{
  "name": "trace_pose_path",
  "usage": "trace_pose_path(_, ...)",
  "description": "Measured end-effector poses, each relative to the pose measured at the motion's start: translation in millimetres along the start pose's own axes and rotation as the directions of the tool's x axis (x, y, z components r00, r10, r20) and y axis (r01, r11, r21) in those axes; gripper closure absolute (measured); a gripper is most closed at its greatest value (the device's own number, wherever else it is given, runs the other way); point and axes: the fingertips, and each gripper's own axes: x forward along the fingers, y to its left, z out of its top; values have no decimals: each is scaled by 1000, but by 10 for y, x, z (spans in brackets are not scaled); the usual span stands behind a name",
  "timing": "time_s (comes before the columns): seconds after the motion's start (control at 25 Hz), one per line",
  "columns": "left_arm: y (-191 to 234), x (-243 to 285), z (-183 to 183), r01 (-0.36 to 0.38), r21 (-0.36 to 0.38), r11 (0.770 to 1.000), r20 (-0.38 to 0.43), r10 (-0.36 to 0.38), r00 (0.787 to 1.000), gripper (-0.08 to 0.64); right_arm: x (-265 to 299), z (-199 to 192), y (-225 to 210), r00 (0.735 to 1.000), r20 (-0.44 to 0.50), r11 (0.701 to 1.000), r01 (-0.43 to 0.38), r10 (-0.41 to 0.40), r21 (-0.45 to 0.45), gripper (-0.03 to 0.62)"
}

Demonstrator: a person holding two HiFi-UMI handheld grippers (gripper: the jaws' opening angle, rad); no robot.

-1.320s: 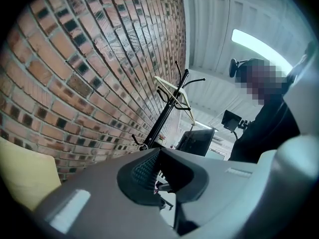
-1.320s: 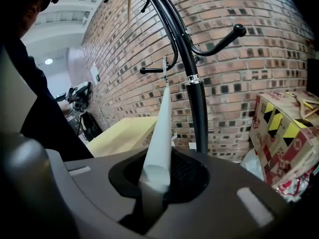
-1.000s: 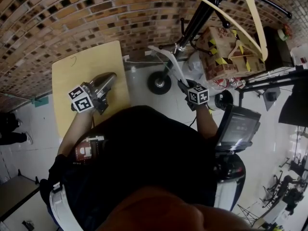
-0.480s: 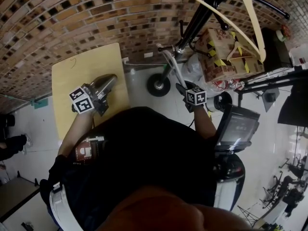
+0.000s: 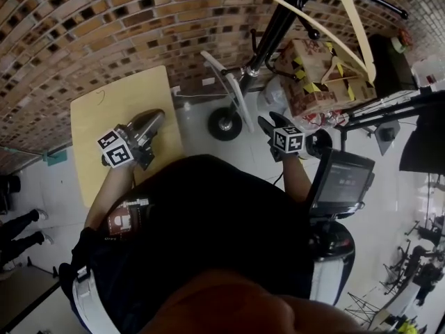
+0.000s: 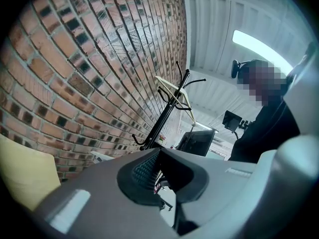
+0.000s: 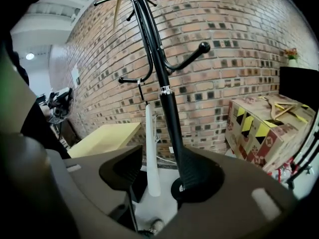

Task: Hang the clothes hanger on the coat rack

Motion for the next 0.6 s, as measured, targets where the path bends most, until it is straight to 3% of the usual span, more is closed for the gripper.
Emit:
trace_pose_path(0.12, 4, 10, -4, 6, -2, 1000, -2, -6, 1000, 558, -159, 314, 115, 997, 76, 1000, 0, -1, 2, 348)
trace_pose_path(0.28, 26, -11, 41, 2, -10, 1000, 19, -2, 1000, 558, -267, 859, 456, 983, 169, 996, -62, 71, -61, 366)
trace_pose_path(0.52, 0, 24, 25, 11, -8, 1000, 19, -10, 1000, 560, -407, 1318, 1212, 942, 208, 956, -224, 262, -191, 438)
trace_pose_path(0.6, 4, 5, 32, 8, -5, 1000, 23, -8, 1000, 558, -393, 1366, 1459, 920, 207, 934, -290, 332, -206, 496)
